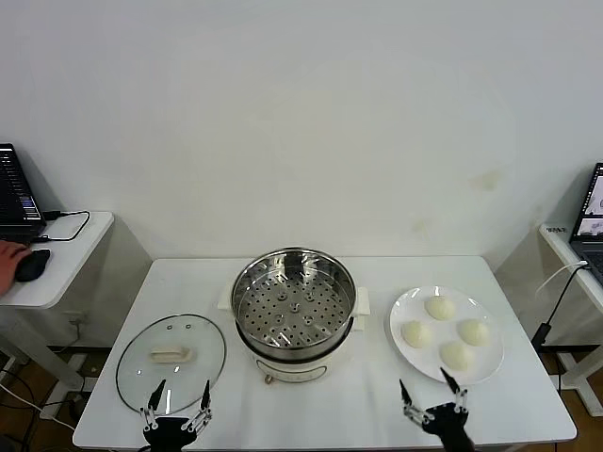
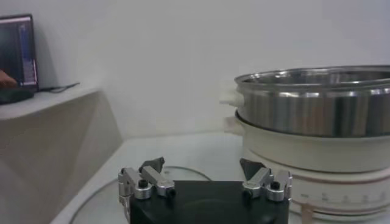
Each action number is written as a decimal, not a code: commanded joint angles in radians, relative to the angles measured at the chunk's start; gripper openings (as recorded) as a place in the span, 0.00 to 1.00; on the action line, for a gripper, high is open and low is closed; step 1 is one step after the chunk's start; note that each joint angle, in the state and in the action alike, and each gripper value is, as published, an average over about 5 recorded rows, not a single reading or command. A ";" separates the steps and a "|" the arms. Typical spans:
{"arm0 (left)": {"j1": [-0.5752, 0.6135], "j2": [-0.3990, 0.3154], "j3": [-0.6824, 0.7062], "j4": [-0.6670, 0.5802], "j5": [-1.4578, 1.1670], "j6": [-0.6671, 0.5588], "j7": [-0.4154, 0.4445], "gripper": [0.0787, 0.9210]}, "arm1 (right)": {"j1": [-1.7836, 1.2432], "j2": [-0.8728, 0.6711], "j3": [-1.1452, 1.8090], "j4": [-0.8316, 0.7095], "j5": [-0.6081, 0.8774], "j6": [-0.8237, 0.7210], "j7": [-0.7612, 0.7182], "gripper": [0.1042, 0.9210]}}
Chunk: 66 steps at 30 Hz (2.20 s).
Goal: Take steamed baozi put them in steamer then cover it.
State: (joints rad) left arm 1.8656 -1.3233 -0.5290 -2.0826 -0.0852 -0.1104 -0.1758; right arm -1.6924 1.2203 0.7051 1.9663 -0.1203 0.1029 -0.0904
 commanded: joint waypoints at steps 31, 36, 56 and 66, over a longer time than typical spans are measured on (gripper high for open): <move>-0.085 0.066 -0.045 -0.058 0.093 0.149 -0.085 0.88 | 1.349 -0.667 -0.907 -0.733 -0.231 -0.125 -0.948 0.88; -0.087 0.065 -0.055 -0.059 0.098 0.150 -0.085 0.88 | 1.446 -0.595 -1.014 -0.831 -0.256 -0.084 -0.988 0.88; -0.100 0.076 -0.080 -0.027 0.099 0.149 -0.083 0.88 | 1.574 -0.359 -1.165 -1.066 -0.323 -0.067 -0.969 0.88; -0.100 0.079 -0.080 -0.019 0.099 0.147 -0.085 0.88 | 1.551 -0.338 -1.157 -1.102 -0.361 -0.069 -0.961 0.88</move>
State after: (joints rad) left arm 1.7670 -1.2454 -0.6091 -2.1033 0.0131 0.0369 -0.2601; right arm -0.1709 0.8486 -0.4177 0.9170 -0.4599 0.0299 -1.0426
